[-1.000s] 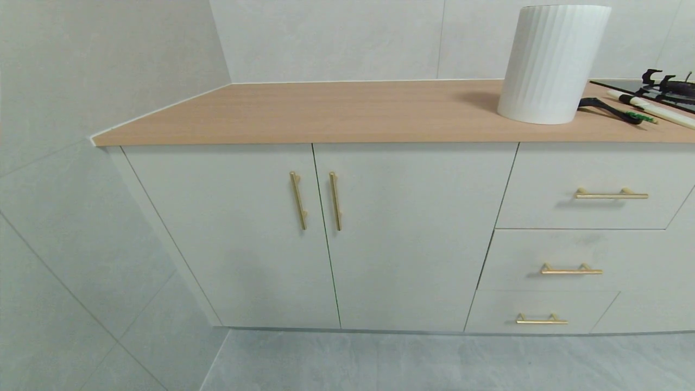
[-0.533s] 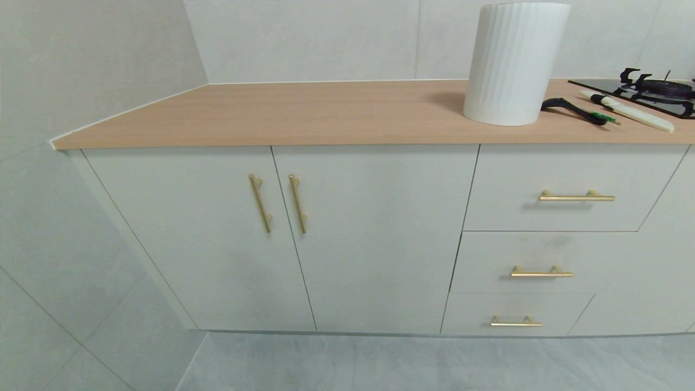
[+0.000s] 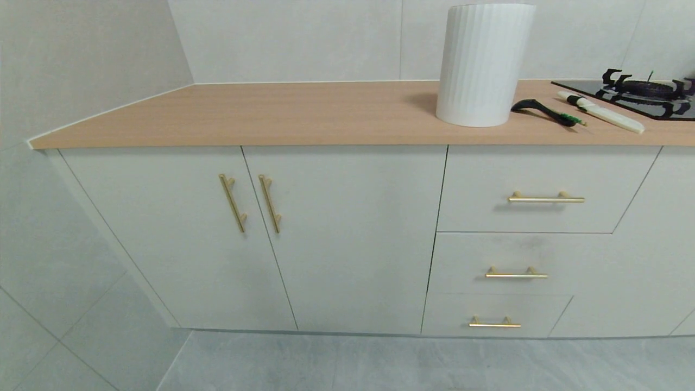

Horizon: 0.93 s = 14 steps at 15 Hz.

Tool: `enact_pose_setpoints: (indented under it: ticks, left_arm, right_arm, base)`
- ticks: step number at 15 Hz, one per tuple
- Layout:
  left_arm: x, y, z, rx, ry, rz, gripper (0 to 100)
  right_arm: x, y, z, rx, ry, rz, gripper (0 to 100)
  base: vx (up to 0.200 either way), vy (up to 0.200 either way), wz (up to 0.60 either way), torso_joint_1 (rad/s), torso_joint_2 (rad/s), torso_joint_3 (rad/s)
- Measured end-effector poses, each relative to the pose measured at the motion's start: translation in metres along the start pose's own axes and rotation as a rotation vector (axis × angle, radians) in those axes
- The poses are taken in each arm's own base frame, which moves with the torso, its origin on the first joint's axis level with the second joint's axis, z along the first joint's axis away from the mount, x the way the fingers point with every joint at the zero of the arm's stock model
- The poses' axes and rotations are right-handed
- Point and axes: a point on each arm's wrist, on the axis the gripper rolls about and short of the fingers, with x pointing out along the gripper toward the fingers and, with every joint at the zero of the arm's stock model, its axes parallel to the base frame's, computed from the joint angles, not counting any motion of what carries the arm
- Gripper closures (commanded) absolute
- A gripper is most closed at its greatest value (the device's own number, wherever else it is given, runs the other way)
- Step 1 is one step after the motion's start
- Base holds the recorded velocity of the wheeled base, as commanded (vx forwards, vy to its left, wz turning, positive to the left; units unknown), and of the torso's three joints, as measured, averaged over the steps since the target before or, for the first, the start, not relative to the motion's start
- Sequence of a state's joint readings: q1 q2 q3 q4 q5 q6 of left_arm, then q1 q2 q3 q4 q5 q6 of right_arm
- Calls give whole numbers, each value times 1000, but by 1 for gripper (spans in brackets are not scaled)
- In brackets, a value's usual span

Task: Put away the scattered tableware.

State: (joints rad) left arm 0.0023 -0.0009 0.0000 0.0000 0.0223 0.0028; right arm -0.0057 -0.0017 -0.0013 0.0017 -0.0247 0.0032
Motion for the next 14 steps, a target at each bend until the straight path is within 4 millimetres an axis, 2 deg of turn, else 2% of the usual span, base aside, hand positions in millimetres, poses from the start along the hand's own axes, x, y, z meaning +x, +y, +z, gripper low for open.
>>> enact_pose_setpoints:
  ticks: [1, 9, 14]
  left_arm:
    - [0, 0, 0, 0, 0, 0, 0]
    - [0, 0, 0, 0, 0, 1, 0]
    - [0, 0, 0, -1, 0, 1, 0]
  right_arm:
    - [0, 0, 0, 0, 0, 1, 0]
    - [0, 0, 0, 0, 0, 1, 0]
    - [0, 0, 0, 0, 1, 1, 0]
  base:
    - [0, 0, 0, 0, 0, 0]
    - [200, 0, 0, 1, 3, 2]
    - [0, 0, 0, 0, 0, 0]
